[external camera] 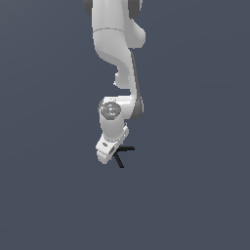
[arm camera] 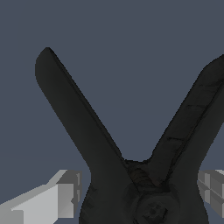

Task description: Pick up the object and move it to a goal position.

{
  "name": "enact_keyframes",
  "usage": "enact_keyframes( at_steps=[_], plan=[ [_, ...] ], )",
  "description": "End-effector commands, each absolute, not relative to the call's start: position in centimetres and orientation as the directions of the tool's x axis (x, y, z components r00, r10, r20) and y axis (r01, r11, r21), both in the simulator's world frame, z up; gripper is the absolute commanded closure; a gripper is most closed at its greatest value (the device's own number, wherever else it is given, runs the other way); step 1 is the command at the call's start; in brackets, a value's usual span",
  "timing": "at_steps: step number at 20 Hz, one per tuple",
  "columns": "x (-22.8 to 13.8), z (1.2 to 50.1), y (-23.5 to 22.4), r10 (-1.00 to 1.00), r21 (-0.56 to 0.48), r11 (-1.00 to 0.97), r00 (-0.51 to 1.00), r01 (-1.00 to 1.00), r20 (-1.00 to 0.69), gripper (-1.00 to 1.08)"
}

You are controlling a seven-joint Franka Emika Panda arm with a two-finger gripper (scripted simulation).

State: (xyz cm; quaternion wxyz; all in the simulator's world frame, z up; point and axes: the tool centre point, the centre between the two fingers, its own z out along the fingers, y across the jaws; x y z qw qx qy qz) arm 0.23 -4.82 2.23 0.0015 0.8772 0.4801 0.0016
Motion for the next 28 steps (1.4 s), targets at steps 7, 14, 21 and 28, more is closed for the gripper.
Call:
enact_keyframes(
  at_steps=[7, 14, 21, 28],
  plan=[
    [0.3, 3.1, -4.9, 0.842, 0.004, -0.540, 0.540, 0.842, 0.001, 1.08],
    [1.0, 7.0, -5.2, 0.842, 0.003, -0.539, 0.539, 0.842, 0.001, 1.08],
    [2.2, 13.6, -5.6, 0.843, 0.002, -0.538, 0.538, 0.843, 0.001, 1.08],
    [3.7, 21.3, -6.0, 0.843, 0.001, -0.538, 0.538, 0.843, 0.002, 1.08]
  ],
)
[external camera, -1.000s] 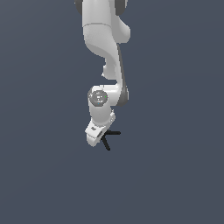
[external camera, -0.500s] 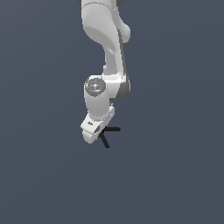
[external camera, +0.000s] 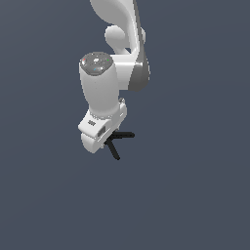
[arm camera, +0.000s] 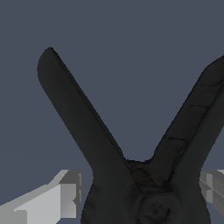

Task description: Pick up the object and move it to a goal position.

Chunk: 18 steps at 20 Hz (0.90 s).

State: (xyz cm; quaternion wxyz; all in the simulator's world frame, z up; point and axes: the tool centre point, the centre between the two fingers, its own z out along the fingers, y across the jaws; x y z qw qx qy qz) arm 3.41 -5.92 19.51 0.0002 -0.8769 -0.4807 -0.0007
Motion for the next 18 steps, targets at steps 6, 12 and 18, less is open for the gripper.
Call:
enact_keyframes(
  at_steps=[6, 12, 18],
  plan=[
    [5.0, 27.5, -6.4, 0.843, 0.000, -0.538, 0.538, 0.843, 0.002, 1.08],
    [6.2, 33.0, -6.9, 0.843, 0.000, -0.538, 0.538, 0.843, 0.002, 1.08],
    [7.2, 37.3, -7.2, 0.843, 0.000, -0.538, 0.538, 0.843, 0.002, 1.08]
  ],
)
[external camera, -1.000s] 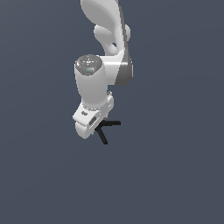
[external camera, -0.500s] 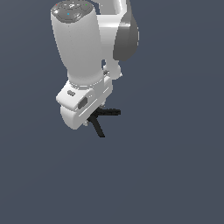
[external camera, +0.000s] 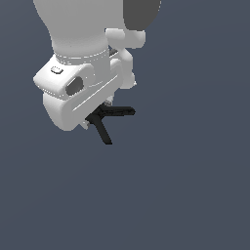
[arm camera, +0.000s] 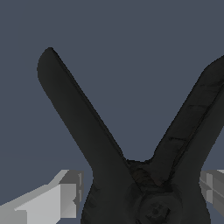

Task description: Pick up the object and move it to a goal position.

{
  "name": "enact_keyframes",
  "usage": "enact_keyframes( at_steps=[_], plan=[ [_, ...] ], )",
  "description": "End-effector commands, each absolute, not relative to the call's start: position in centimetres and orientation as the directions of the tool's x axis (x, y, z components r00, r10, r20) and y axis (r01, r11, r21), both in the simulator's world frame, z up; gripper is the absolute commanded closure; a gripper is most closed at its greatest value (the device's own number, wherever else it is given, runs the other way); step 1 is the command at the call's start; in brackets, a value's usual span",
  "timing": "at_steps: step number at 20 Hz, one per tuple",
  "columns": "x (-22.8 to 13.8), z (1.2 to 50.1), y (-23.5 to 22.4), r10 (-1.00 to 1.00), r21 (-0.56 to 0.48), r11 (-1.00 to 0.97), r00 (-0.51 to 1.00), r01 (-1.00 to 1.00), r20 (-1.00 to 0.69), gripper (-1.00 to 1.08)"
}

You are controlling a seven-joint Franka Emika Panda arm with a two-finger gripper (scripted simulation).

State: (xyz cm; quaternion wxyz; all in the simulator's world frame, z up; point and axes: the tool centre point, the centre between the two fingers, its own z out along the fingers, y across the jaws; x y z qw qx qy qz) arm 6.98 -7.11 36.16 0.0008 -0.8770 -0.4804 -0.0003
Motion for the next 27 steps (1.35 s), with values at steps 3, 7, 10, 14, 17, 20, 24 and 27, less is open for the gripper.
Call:
enact_keyframes(
  at_steps=[3, 7, 10, 14, 17, 20, 24, 27],
  plan=[
    [7.6, 39.0, -7.3, 0.842, 0.000, -0.539, 0.539, 0.842, 0.001, 1.08],
    [8.2, 41.0, -7.5, 0.842, 0.000, -0.539, 0.539, 0.842, 0.001, 1.08],
    [8.5, 42.2, -7.6, 0.842, 0.000, -0.539, 0.539, 0.842, 0.001, 1.08],
    [8.8, 43.3, -7.7, 0.842, 0.000, -0.539, 0.539, 0.842, 0.001, 1.08],
    [9.0, 43.8, -7.7, 0.842, 0.000, -0.539, 0.539, 0.842, 0.001, 1.08],
    [9.1, 44.1, -7.7, 0.842, 0.000, -0.539, 0.539, 0.842, 0.000, 1.08],
    [9.2, 44.4, -7.8, 0.842, 0.000, -0.539, 0.539, 0.842, 0.000, 1.08],
    [9.2, 44.4, -7.8, 0.842, 0.000, -0.539, 0.539, 0.842, 0.000, 1.08]
  ],
)
